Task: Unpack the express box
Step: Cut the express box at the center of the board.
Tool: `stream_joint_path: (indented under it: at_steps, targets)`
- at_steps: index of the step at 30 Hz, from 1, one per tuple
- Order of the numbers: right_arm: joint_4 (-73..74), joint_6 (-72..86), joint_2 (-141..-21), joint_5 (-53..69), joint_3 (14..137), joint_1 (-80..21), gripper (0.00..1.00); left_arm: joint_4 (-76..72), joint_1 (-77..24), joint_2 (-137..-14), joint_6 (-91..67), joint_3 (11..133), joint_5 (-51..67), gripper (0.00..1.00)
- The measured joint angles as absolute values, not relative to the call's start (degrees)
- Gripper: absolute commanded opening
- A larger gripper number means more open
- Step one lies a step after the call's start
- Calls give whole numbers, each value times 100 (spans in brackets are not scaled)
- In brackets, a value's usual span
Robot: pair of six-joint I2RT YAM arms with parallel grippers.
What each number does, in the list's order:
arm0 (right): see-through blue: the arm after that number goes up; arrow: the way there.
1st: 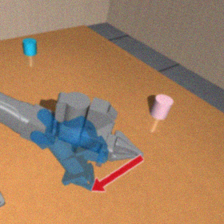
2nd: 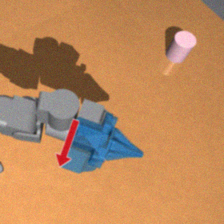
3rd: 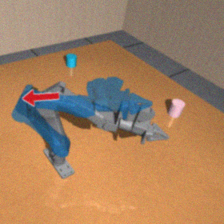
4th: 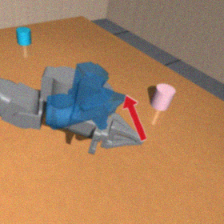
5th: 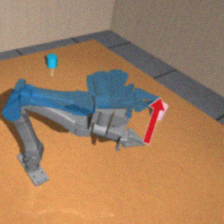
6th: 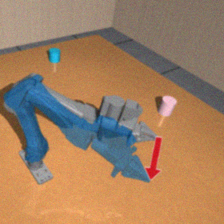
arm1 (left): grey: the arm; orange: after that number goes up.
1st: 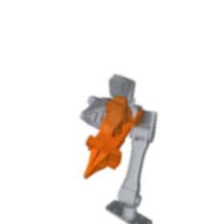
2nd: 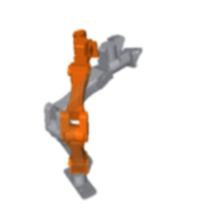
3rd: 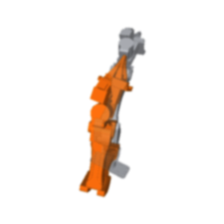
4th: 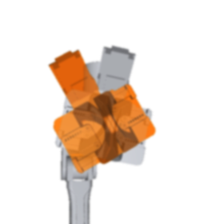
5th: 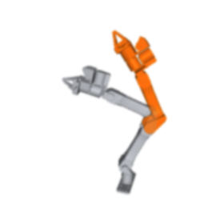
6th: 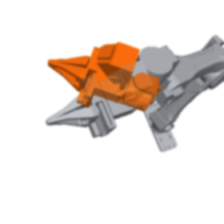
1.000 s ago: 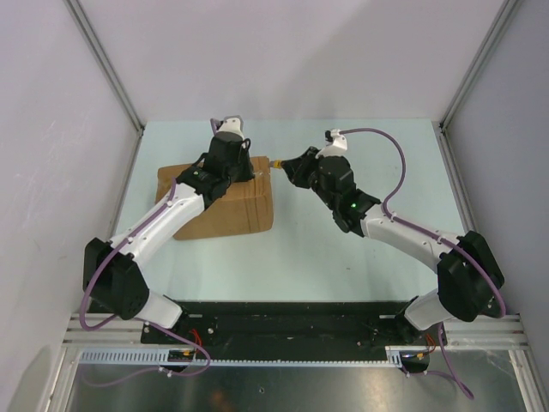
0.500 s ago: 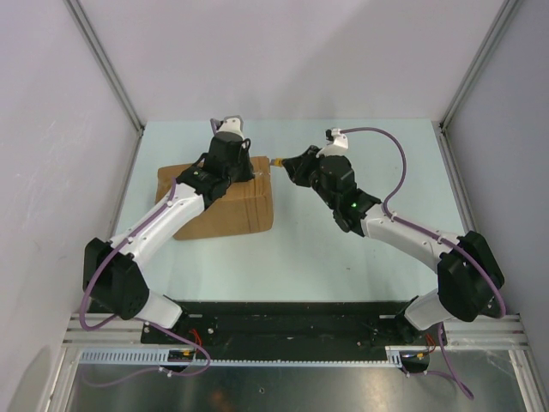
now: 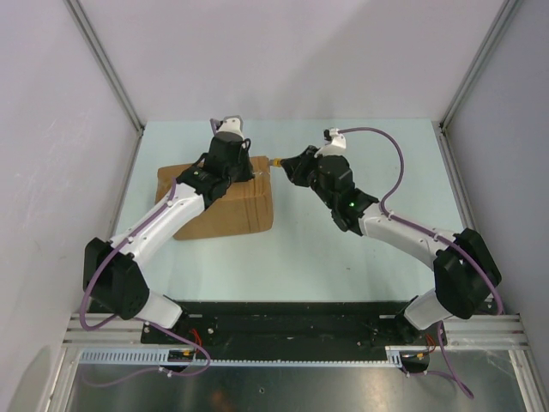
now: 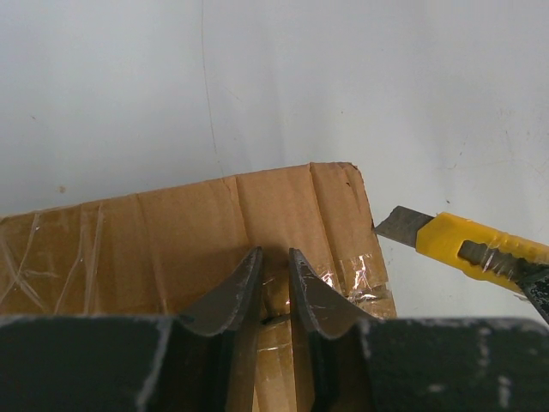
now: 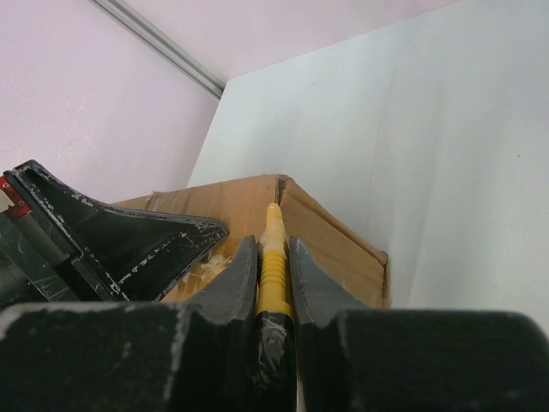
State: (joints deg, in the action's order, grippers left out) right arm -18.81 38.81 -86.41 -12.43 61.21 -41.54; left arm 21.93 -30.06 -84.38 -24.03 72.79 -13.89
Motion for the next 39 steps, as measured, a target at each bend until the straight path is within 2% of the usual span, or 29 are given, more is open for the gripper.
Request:
stream_joint_path:
  at_steps: [5,12,16,21,32,39]
  targets:
    - [-1883,3881,-8648,-1214,6121,-4154,0,2193,-3006,-8438,-2412,7279,-1396,23]
    - [-1885,3859,-8687,-1166,6152,-4191,0,2493,-3004,-8438,-2412,7502,-1330,37]
    - [-1979,3802,-8744,-1125,6165,-4228,0,2998,-3006,-8433,-2403,7817,-1201,38]
    - [-2102,3736,-8796,-1107,6176,-4254,0,3479,-3020,-8464,-2394,8130,-961,29]
    - [-2182,3557,-8840,-1131,6176,-4254,0,3457,-3076,-8711,-2388,8169,-926,21]
    - [-2167,3583,-8840,-1114,6176,-4143,0,3059,-3087,-8541,-2390,7776,-1083,17]
